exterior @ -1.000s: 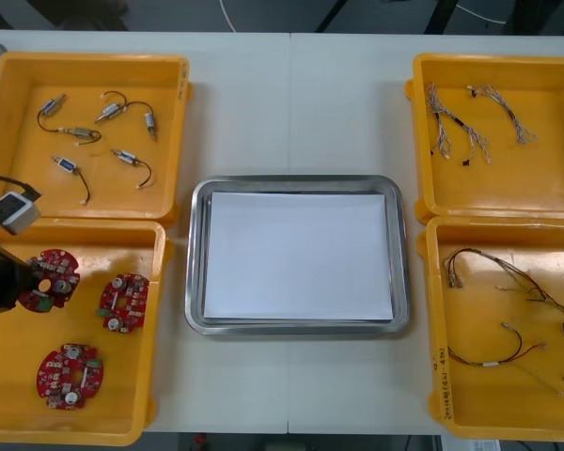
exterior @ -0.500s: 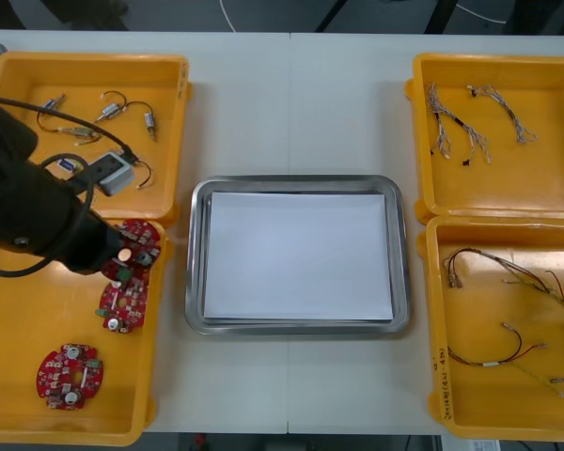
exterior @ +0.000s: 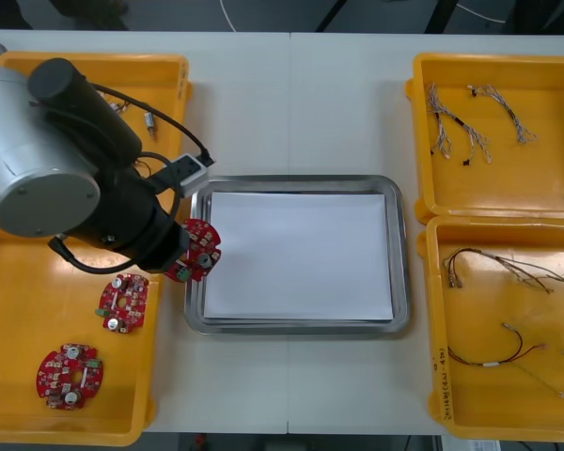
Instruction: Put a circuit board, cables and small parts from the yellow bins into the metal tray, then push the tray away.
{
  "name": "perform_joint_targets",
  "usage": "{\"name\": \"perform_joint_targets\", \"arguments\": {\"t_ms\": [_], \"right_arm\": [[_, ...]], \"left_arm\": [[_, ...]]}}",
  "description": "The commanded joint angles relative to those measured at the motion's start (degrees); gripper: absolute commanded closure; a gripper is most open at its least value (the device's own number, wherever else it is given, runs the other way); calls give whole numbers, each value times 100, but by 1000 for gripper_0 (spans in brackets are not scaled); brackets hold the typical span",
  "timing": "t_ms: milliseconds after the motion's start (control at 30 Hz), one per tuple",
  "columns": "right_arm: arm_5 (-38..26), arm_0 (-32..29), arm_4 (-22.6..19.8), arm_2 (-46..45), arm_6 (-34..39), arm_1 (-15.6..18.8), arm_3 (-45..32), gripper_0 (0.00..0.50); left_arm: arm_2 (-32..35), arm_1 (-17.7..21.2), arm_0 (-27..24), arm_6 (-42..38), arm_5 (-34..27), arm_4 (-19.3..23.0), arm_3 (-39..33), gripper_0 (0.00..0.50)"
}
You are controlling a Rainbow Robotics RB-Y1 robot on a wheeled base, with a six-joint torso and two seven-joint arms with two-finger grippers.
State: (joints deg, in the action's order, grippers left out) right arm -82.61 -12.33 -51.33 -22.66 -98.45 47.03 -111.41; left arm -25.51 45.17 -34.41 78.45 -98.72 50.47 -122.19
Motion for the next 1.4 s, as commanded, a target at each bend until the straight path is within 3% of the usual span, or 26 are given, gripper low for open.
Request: {"name": "perform_joint_targets", "arguments": {"t_ms": [33,333,500,700,1133,1167,1200,1233,1267,1400], "right_arm": [[-545,55,-96,-573,-78,166,-479,500],[-1793,477,-219,-792,-70,289,-1358,500],[-2180,767,-588,-687,-34,403,-1665,500],[-2329,1031,-940,-555,-61,456,-1806,500],[-2558,1514,-1045,122,10,887,-2342,500],[-2584,1549,-1054,148,18,887,-2386,500],[-2602,1585,-1072,157,18,887,-2421,500],[-2611,1593,-1081,174,18,887,-2430,500],[-2637,1629,-1107,201,10,887,-2447,500],[-2690,1769,-1195,306,1,887,-2456,500]], "left_arm": [[-490,-360,-418,-1042,125,-248,-104,496],[-1430,-483,-462,-1148,1162,-705,432,497],[-1782,-527,-462,-1165,1513,-933,635,496],[-1993,-553,-462,-1174,1786,-1004,889,496],[-2046,-544,-470,-1183,1838,-986,925,484],[-2046,-536,-470,-1192,1838,-986,933,361],[-2037,-527,-470,-1209,1838,-977,933,187],[-2046,-518,-470,-1218,1838,-977,933,110],[-2046,-518,-470,-1236,1838,-977,933,0],[-2037,-500,-470,-1288,1838,-977,933,0]]}}
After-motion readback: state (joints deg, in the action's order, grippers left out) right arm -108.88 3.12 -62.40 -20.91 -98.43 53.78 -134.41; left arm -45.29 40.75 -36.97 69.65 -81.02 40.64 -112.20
